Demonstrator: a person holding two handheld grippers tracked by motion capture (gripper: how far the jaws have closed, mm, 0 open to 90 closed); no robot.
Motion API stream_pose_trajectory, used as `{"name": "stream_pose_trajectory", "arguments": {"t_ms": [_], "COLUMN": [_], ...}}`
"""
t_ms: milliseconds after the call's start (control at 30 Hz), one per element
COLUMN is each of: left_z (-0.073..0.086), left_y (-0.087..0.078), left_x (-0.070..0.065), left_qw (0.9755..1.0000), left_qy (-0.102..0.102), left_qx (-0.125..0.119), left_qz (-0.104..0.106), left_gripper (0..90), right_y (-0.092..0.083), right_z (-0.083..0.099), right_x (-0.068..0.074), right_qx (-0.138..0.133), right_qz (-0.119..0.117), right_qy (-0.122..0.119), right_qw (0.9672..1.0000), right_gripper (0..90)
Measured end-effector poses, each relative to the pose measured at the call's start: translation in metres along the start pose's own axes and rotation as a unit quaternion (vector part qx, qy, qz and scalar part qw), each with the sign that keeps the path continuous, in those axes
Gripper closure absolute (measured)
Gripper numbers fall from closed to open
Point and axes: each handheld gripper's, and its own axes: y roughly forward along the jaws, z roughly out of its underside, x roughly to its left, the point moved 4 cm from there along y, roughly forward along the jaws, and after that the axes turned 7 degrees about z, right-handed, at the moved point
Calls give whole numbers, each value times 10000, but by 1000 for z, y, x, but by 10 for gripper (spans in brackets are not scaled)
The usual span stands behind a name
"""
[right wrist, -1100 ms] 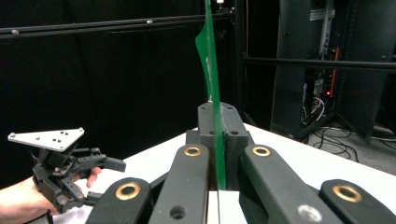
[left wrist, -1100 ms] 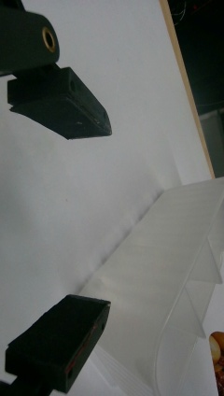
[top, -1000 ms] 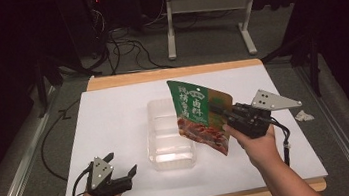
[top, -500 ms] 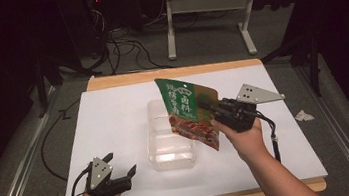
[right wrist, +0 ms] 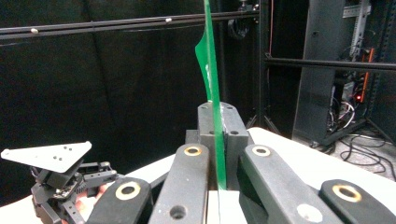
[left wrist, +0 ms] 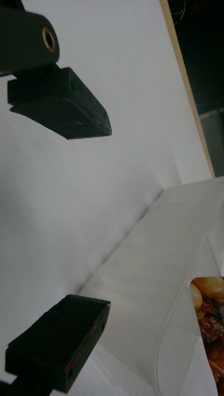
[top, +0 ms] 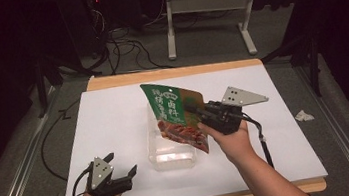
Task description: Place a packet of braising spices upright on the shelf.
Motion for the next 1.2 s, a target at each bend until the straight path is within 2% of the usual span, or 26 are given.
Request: {"name": "stream_pose_trajectory", "arguments": {"t_ms": [300, 533, 733, 867, 1200], "left_z": [0, 0, 0, 0, 0], "left_y": [0, 0, -1, 0, 1], "left_x": [1, 1, 0, 0, -1], "left_qw": [10000, 10000, 10000, 10000, 10000], "left_qy": [-5, -8, 4, -1, 21], "left_qx": [-8, -5, -3, 3, 26], "left_qz": [-11, -4, 0, 2, 23], "left_gripper": [143, 143, 143, 143, 143], "right_y": [19, 26, 30, 30, 32], "right_z": [10, 16, 27, 38, 47], "right_x": [9, 15, 14, 10, 6], "right_qx": [69, 59, 31, -99, -142], "right_qz": [-151, -170, -57, 76, 124], "right_qy": [54, 80, 119, 146, 171], "right_qw": [9998, 9998, 9999, 9998, 9997], "right_gripper": [900, 900, 900, 900, 900]}}
